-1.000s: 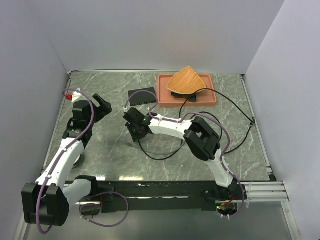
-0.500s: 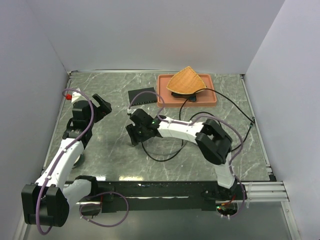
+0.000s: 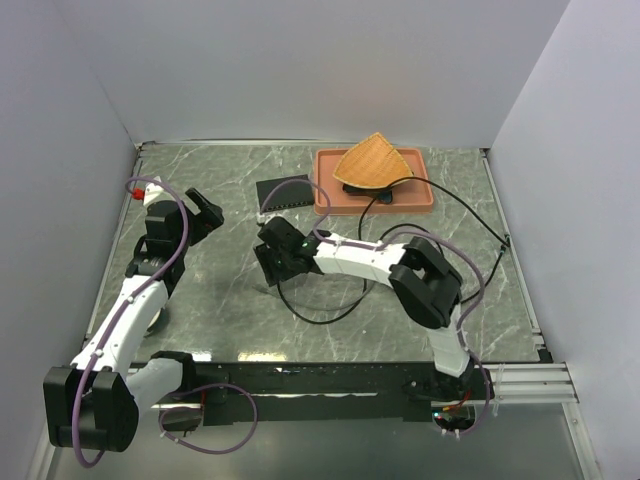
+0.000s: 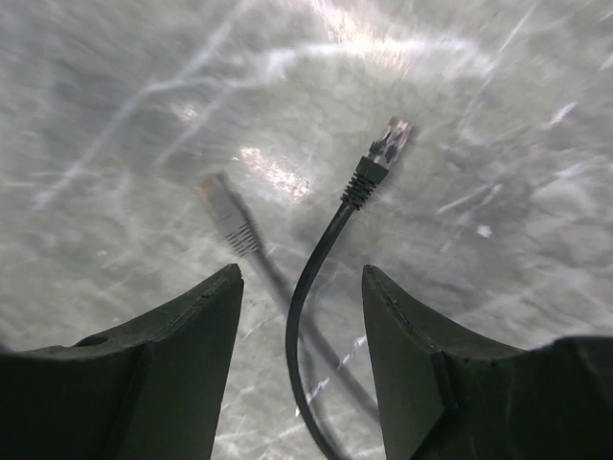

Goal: Insert the plug into the switch port

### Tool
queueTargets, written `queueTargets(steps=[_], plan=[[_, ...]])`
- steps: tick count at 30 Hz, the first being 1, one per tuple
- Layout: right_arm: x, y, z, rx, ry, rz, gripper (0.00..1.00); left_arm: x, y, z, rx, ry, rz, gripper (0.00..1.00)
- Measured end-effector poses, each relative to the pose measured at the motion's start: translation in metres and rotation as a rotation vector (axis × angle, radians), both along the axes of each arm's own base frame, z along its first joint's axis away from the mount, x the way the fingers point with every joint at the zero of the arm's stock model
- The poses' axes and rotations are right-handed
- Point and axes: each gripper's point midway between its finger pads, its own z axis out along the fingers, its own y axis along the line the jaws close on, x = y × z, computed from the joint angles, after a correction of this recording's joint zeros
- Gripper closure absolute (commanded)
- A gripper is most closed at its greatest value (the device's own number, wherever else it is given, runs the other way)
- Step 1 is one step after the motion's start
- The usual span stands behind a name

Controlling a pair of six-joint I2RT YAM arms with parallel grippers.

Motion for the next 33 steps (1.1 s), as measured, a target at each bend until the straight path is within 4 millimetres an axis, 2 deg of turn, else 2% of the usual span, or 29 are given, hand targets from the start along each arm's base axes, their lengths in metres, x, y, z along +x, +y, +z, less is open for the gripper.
queueTargets(steps=[2,6,7,8,11,16,18,20,21,23,24,26,27,28,29,31,33], plan=[[-0.002,0.0,-0.015,-0.023,0.024,0.0,0.42,0.0,0.0,0.0,0.001,0.0,0.0,0.04],[-0.005,-0.002,-0.036,-0.064,0.065,-0.002,0.59,0.0,0.0,0.0,0.003,0.0,-0.001,0.04],[-0.004,-0.001,-0.037,-0.067,0.067,-0.004,0.66,0.0,0.0,0.0,0.003,0.0,-0.001,0.04],[-0.004,0.001,-0.036,-0.062,0.069,-0.003,0.8,0.0,0.0,0.0,0.003,0.001,-0.001,0.04],[0.0,0.009,-0.035,-0.05,0.071,0.003,1.0,0.0,0.0,0.0,0.003,0.001,-0.001,0.04],[-0.005,0.012,-0.033,-0.031,0.086,0.037,1.0,0.0,0.001,0.0,0.004,0.001,0.001,0.04],[-0.01,0.006,-0.015,0.0,0.075,0.066,1.0,0.0,0.001,0.0,0.005,0.001,0.004,0.04],[-0.015,0.0,0.023,0.063,0.038,0.095,1.0,0.0,0.001,0.0,0.005,0.001,0.004,0.04],[-0.016,-0.004,0.052,0.116,0.0,0.109,1.0,0.0,0.001,-0.001,0.005,0.001,0.004,0.04],[-0.01,-0.016,0.125,0.254,-0.114,0.113,1.0,0.0,0.001,-0.002,0.005,0.004,0.003,0.04],[-0.006,-0.028,0.174,0.355,-0.202,0.107,1.0,0.0,0.001,-0.002,0.005,0.005,0.003,0.04],[0.003,-0.07,0.273,0.559,-0.4,0.056,1.0,0.001,0.001,-0.002,0.005,0.006,0.003,0.04],[0.001,-0.091,0.309,0.637,-0.482,0.034,1.0,0.001,0.001,-0.002,0.005,0.006,0.003,0.04],[-0.001,-0.123,0.345,0.718,-0.581,-0.01,1.0,0.001,0.001,-0.002,0.005,0.006,0.003,0.04],[-0.006,-0.153,0.371,0.775,-0.667,-0.051,1.0,0.001,0.001,-0.002,0.005,0.005,0.003,0.04],[-0.025,-0.192,0.4,0.841,-0.787,-0.097,1.0,0.001,0.001,-0.002,0.005,0.006,0.004,0.04],[-0.053,-0.215,0.422,0.899,-0.878,-0.089,1.0,0.001,0.001,-0.003,0.005,0.008,0.004,0.04]])
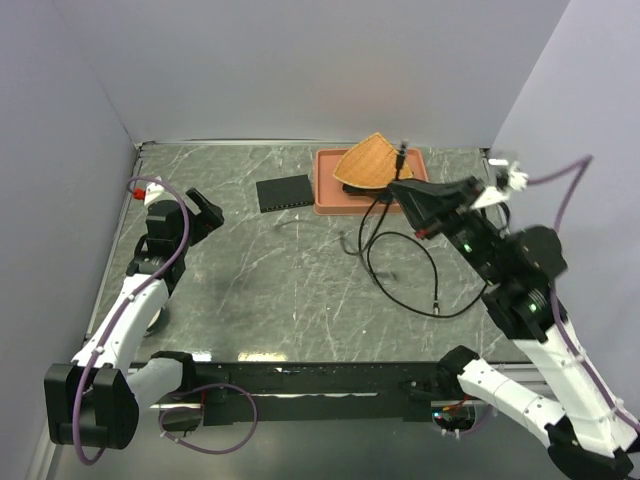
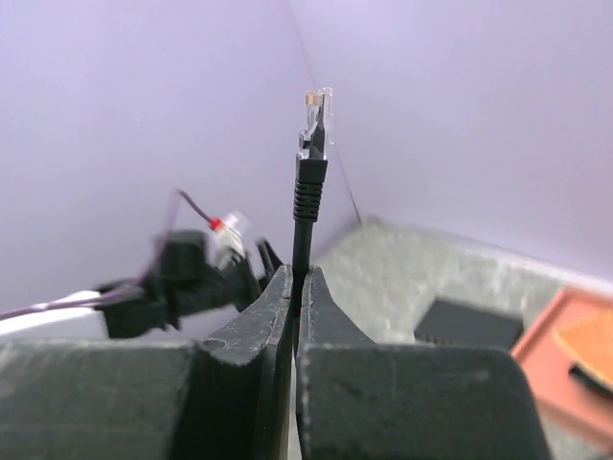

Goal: Insert the plug into the switch port

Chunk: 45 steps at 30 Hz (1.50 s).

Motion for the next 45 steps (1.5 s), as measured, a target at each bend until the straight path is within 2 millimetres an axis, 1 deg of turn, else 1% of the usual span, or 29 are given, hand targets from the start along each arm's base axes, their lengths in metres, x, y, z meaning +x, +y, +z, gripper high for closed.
queueTargets(steps=[2,3,5,9,12,16,17,19,21,22,23,24,26,27,28,29,30,31,33,35,37,40,41,42,44,45], plan=[[-0.011,-0.009,0.005,0.014,-0.037,-0.009,1.0,0.0,-0.001,-0.002,-0.001,0.005,-0.003,0.04],[-0.013,-0.012,0.002,0.008,-0.04,-0.019,1.0,0.001,-0.001,-0.003,-0.002,0.009,-0.006,0.04],[-0.011,-0.014,-0.007,-0.018,-0.026,-0.036,1.0,0.001,-0.002,-0.005,-0.003,0.013,-0.01,0.04],[-0.012,-0.021,-0.018,-0.065,-0.021,-0.063,1.0,0.003,-0.004,-0.007,-0.007,0.018,-0.019,0.04],[-0.018,-0.025,-0.015,-0.081,-0.051,-0.068,1.0,0.005,-0.007,-0.009,-0.013,0.021,-0.032,0.04],[-0.017,-0.019,-0.011,-0.136,-0.068,-0.048,1.0,0.005,-0.013,-0.012,-0.024,0.03,-0.067,0.04],[-0.014,-0.017,-0.01,-0.158,-0.066,-0.044,1.0,0.005,-0.015,-0.012,-0.027,0.031,-0.081,0.04],[-0.003,-0.01,-0.011,-0.197,-0.055,-0.045,1.0,0.006,-0.02,-0.009,-0.032,0.017,-0.108,0.04],[0.018,0.003,-0.028,-0.256,-0.016,-0.038,1.0,0.007,-0.024,-0.006,-0.039,0.002,-0.129,0.04],[0.031,0.013,-0.045,-0.297,0.019,-0.024,1.0,0.008,-0.026,-0.004,-0.041,-0.004,-0.141,0.04],[0.048,0.024,-0.074,-0.347,0.08,-0.009,1.0,0.008,-0.027,-0.004,-0.042,-0.008,-0.15,0.04],[0.059,0.032,-0.098,-0.385,0.131,0.009,1.0,0.008,-0.029,-0.003,-0.044,-0.011,-0.162,0.04],[0.081,0.049,-0.159,-0.476,0.266,0.074,1.0,0.008,-0.033,0.0,-0.049,-0.024,-0.189,0.04],[0.089,0.057,-0.187,-0.515,0.327,0.109,1.0,0.008,-0.038,0.003,-0.056,-0.035,-0.213,0.04],[0.095,0.064,-0.221,-0.561,0.402,0.153,1.0,0.009,-0.042,0.006,-0.065,-0.052,-0.239,0.04],[0.096,0.07,-0.252,-0.6,0.477,0.209,1.0,0.009,-0.047,0.01,-0.075,-0.071,-0.268,0.04],[0.095,0.075,-0.276,-0.626,0.531,0.257,1.0,0.008,-0.052,0.012,-0.085,-0.085,-0.296,0.04],[0.093,0.081,-0.296,-0.645,0.579,0.312,1.0,0.007,-0.06,0.016,-0.101,-0.109,-0.342,0.04],[0.083,0.09,-0.321,-0.652,0.636,0.411,1.0,0.004,-0.074,0.021,-0.13,-0.149,-0.425,0.04],[0.072,0.094,-0.33,-0.636,0.647,0.481,1.0,0.001,-0.088,0.025,-0.163,-0.18,-0.508,0.02],[0.062,0.099,-0.326,-0.609,0.631,0.541,1.0,-0.005,-0.105,0.029,-0.209,-0.223,-0.622,0.01],[0.057,0.108,-0.308,-0.564,0.559,0.611,1.0,-0.014,-0.122,0.032,-0.262,-0.261,-0.735,0.07],[0.056,0.11,-0.304,-0.553,0.54,0.628,1.0,-0.017,-0.126,0.032,-0.282,-0.271,-0.768,0.14],[0.053,0.112,-0.298,-0.538,0.518,0.656,1.0,-0.02,-0.131,0.034,-0.302,-0.279,-0.802,0.17],[0.048,0.116,-0.292,-0.518,0.5,0.698,1.0,-0.025,-0.14,0.038,-0.328,-0.3,-0.861,0.22],[0.046,0.117,-0.29,-0.513,0.493,0.713,1.0,-0.028,-0.145,0.04,-0.336,-0.31,-0.891,0.22]])
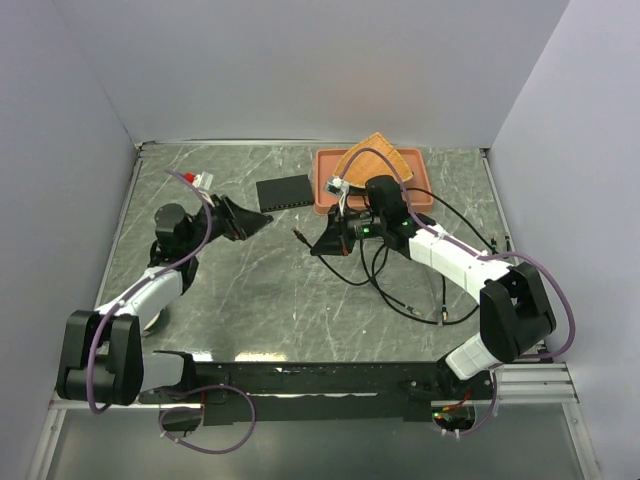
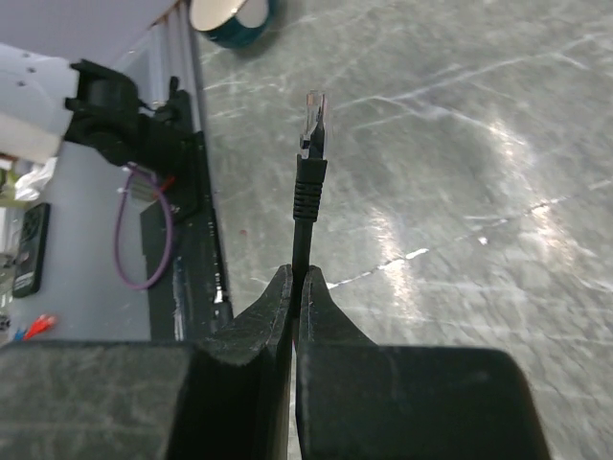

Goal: Insert the plug into the switch port

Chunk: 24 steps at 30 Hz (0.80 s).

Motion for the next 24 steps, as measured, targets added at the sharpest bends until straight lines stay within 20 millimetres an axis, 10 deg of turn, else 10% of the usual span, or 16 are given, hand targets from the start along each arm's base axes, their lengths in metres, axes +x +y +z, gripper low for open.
queueTargets(steps=[12,24], plan=[[-0.004,0.003,0.005,0.018,0.002,0.016,1.0,-0.038,-0.067,0.025,0.024,-0.113,-0.275,0.23],[-0.001,0.012,0.012,-0.263,-0.334,-0.274,1.0,0.008,-0.06,0.017,0.064,0.086,-0.062,0.23]])
